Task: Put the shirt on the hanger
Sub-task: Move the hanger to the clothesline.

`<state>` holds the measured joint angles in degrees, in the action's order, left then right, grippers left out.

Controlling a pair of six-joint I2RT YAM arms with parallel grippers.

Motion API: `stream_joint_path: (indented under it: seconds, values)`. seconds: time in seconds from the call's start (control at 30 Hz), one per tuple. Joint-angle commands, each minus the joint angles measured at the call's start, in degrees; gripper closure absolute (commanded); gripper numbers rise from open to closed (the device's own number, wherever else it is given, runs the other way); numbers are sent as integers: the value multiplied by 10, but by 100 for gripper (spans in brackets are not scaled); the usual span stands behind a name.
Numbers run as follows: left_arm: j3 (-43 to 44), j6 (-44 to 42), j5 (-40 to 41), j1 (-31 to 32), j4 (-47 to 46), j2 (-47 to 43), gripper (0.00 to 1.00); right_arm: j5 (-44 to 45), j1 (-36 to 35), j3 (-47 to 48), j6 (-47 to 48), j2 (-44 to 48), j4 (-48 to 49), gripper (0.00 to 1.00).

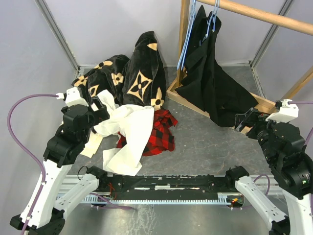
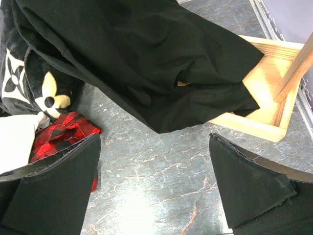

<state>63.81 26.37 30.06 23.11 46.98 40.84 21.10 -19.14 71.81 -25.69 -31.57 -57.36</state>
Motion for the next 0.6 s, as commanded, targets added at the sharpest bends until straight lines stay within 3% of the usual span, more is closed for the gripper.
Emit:
stream_joint_path:
  seconds: [0.0, 0.23, 0.57]
  values:
    - [9, 25, 11, -3, -24, 1, 1, 20, -2, 2, -4, -13, 17, 1]
    - [3, 33, 9, -3, -24, 1, 1, 8, -3, 20, -7, -57, -1, 1]
    - [-5, 39, 1, -3, -21, 2, 1, -4, -3, 114, -24, -232, -128, 1]
